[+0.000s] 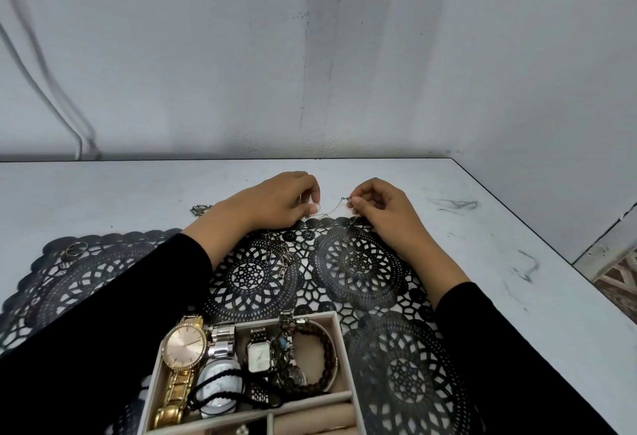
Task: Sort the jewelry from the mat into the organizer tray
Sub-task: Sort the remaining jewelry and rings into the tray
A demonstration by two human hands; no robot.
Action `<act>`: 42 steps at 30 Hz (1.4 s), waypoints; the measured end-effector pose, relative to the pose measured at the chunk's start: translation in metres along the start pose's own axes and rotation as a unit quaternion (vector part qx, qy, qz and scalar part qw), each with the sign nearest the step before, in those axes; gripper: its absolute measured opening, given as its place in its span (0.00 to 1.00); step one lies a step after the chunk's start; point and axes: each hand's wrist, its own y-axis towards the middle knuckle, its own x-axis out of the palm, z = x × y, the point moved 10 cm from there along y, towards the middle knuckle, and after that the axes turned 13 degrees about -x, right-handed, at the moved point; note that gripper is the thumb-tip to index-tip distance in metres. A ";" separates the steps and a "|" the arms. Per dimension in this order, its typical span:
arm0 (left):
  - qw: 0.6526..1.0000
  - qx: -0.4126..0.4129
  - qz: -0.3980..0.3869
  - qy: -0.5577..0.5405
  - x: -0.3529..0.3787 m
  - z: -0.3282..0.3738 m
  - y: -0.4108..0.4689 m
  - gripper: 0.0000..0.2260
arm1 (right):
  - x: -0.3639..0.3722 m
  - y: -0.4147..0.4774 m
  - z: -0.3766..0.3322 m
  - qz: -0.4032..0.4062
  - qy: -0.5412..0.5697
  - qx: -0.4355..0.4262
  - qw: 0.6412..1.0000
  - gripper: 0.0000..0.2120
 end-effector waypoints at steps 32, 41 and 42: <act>0.931 -0.123 0.116 -0.322 -0.052 -0.039 -0.056 0.05 | -0.003 -0.007 -0.050 0.042 0.074 -0.005 0.996 0.03; 0.906 -0.133 0.163 -0.368 -0.080 -0.036 -0.106 0.05 | 0.002 -0.016 -0.095 0.055 0.118 -0.041 0.991 0.04; 0.905 -0.133 0.167 -0.369 -0.083 -0.035 -0.112 0.05 | 0.001 -0.018 -0.102 0.056 0.121 -0.046 0.990 0.04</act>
